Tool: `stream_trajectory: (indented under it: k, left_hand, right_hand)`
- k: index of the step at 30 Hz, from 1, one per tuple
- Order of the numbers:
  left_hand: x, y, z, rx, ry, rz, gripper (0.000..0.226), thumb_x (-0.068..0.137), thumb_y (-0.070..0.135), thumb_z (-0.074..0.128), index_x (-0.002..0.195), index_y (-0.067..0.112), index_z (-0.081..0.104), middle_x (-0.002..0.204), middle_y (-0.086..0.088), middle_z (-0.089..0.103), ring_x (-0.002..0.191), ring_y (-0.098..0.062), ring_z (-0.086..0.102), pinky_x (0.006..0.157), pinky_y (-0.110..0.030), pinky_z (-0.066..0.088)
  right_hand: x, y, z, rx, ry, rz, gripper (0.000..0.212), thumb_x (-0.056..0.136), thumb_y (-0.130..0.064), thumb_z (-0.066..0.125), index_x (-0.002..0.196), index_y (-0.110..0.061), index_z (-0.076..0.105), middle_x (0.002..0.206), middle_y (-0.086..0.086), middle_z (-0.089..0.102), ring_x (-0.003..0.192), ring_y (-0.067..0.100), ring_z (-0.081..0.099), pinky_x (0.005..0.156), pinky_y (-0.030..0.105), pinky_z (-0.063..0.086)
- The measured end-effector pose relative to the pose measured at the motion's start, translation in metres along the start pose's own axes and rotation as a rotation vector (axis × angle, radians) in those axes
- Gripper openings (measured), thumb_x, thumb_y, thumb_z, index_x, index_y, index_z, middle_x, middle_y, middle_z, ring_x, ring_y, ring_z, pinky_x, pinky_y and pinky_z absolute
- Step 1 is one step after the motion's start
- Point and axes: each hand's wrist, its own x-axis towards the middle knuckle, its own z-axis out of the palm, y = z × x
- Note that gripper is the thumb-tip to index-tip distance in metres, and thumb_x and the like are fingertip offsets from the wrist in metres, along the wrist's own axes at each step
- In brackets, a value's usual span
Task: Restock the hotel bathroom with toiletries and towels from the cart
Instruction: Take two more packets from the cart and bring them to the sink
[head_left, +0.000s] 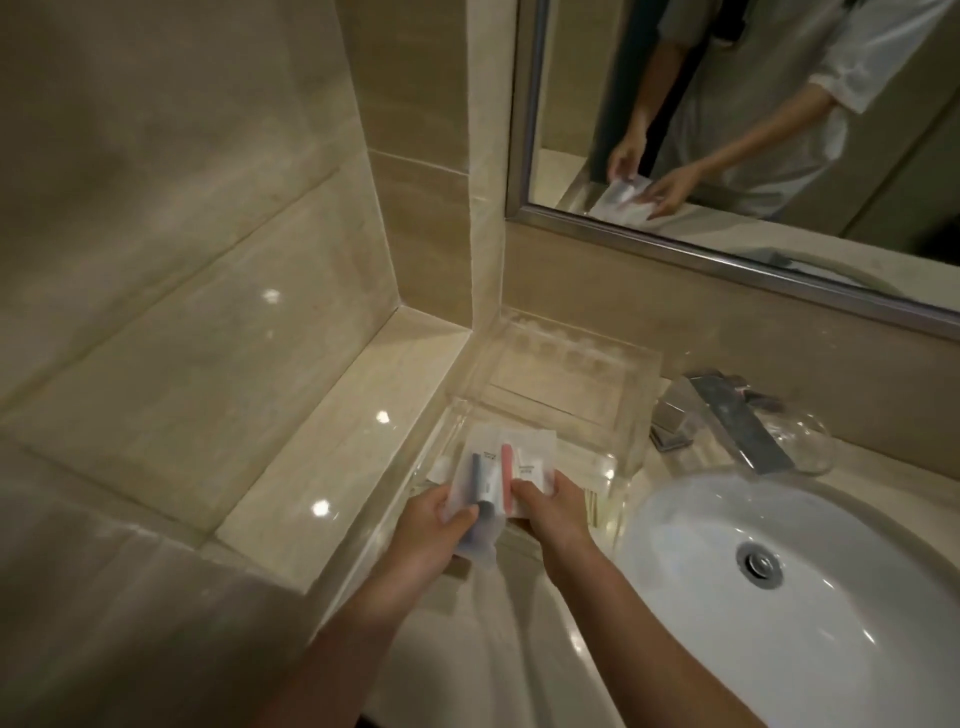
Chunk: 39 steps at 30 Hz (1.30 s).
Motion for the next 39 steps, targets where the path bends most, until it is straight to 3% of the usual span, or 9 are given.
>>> stream_trajectory:
  k: [5, 8, 11, 14, 16, 20, 25, 31, 39]
  left_hand:
    - [0.029, 0.002, -0.007, 0.136, -0.008, -0.004, 0.009, 0.085, 0.016, 0.064, 0.083, 0.01, 0.057, 0.083, -0.006, 0.059, 0.072, -0.015, 0.056, 0.059, -0.021, 0.041]
    - [0.049, 0.012, -0.011, 0.301, -0.012, -0.001, 0.021, 0.086, 0.02, 0.062, 0.1, 0.005, 0.06, 0.097, -0.006, 0.06, 0.084, -0.017, 0.057, 0.06, -0.021, 0.039]
    - [0.063, 0.016, -0.009, 0.417, -0.011, 0.001, 0.029, 0.086, 0.022, 0.062, 0.109, 0.005, 0.059, 0.108, -0.009, 0.061, 0.099, -0.023, 0.058, 0.075, -0.025, 0.042]
    - [0.073, 0.015, -0.003, 0.47, 0.016, -0.017, 0.029, 0.087, 0.024, 0.06, 0.11, 0.008, 0.059, 0.112, -0.008, 0.062, 0.097, -0.02, 0.058, 0.069, -0.023, 0.037]
    - [0.078, 0.013, 0.002, 0.478, 0.079, -0.018, 0.031, 0.087, 0.025, 0.059, 0.114, 0.012, 0.056, 0.116, -0.005, 0.06, 0.093, -0.017, 0.055, 0.068, -0.021, 0.033]
    - [0.082, -0.005, 0.015, 0.416, 0.164, 0.138, 0.051, 0.089, 0.019, 0.057, 0.137, 0.02, 0.038, 0.132, -0.004, 0.048, 0.116, -0.018, 0.049, 0.084, -0.02, 0.037]
    - [0.09, -0.037, 0.017, 0.946, 0.075, 0.42, 0.073, 0.089, 0.019, 0.057, 0.147, 0.03, 0.015, 0.154, 0.001, 0.021, 0.139, -0.017, 0.022, 0.113, -0.03, 0.022]
    - [0.09, -0.053, 0.015, 1.032, -0.012, 0.453, 0.06, 0.095, 0.019, 0.042, 0.148, 0.02, 0.014, 0.154, 0.004, 0.023, 0.141, -0.01, 0.02, 0.114, -0.028, 0.01]
    - [0.091, -0.035, 0.019, 0.903, -0.047, 0.525, 0.048, 0.099, 0.033, 0.029, 0.146, 0.026, 0.025, 0.156, 0.008, 0.016, 0.142, -0.008, 0.011, 0.116, -0.032, 0.005]
  right_hand:
    - [0.027, -0.003, 0.007, -0.162, -0.035, -0.014, 0.011, 0.082, -0.012, 0.061, 0.092, -0.011, 0.064, 0.09, 0.008, 0.069, 0.083, 0.024, 0.066, 0.079, 0.039, 0.056]
    - [0.037, -0.002, 0.0, -0.218, -0.025, -0.062, 0.011, 0.083, -0.012, 0.063, 0.094, -0.015, 0.06, 0.093, 0.008, 0.067, 0.087, 0.025, 0.065, 0.084, 0.045, 0.054]
    - [0.035, 0.005, -0.008, -0.267, -0.033, -0.098, 0.013, 0.083, -0.014, 0.063, 0.097, -0.015, 0.062, 0.089, 0.003, 0.068, 0.084, 0.022, 0.066, 0.082, 0.044, 0.055]
    - [0.035, 0.009, -0.019, -0.298, -0.036, -0.1, 0.016, 0.086, -0.013, 0.059, 0.102, -0.012, 0.061, 0.094, 0.008, 0.068, 0.086, 0.024, 0.066, 0.081, 0.044, 0.055]
    - [0.036, 0.009, -0.029, -0.302, -0.054, -0.098, 0.018, 0.089, -0.011, 0.054, 0.106, -0.012, 0.059, 0.096, 0.008, 0.067, 0.085, 0.024, 0.066, 0.077, 0.041, 0.056]
    - [0.035, 0.007, -0.041, -0.299, -0.093, -0.064, 0.018, 0.089, -0.005, 0.047, 0.106, -0.012, 0.049, 0.093, 0.009, 0.063, 0.073, 0.022, 0.065, 0.051, 0.028, 0.05]
    - [0.036, 0.008, -0.046, -0.357, -0.071, -0.11, 0.011, 0.089, -0.007, 0.053, 0.09, -0.016, 0.047, 0.08, 0.009, 0.063, 0.046, 0.013, 0.059, 0.039, 0.022, 0.044]
    - [0.039, 0.012, -0.048, -0.309, -0.068, -0.053, 0.007, 0.087, -0.004, 0.056, 0.093, -0.008, 0.056, 0.072, 0.011, 0.065, 0.048, 0.015, 0.062, 0.052, 0.031, 0.055]
    - [0.037, 0.012, -0.033, -0.093, -0.115, 0.188, 0.01, 0.089, -0.004, 0.055, 0.098, -0.004, 0.059, 0.082, 0.015, 0.066, 0.05, 0.015, 0.062, 0.047, 0.023, 0.047]
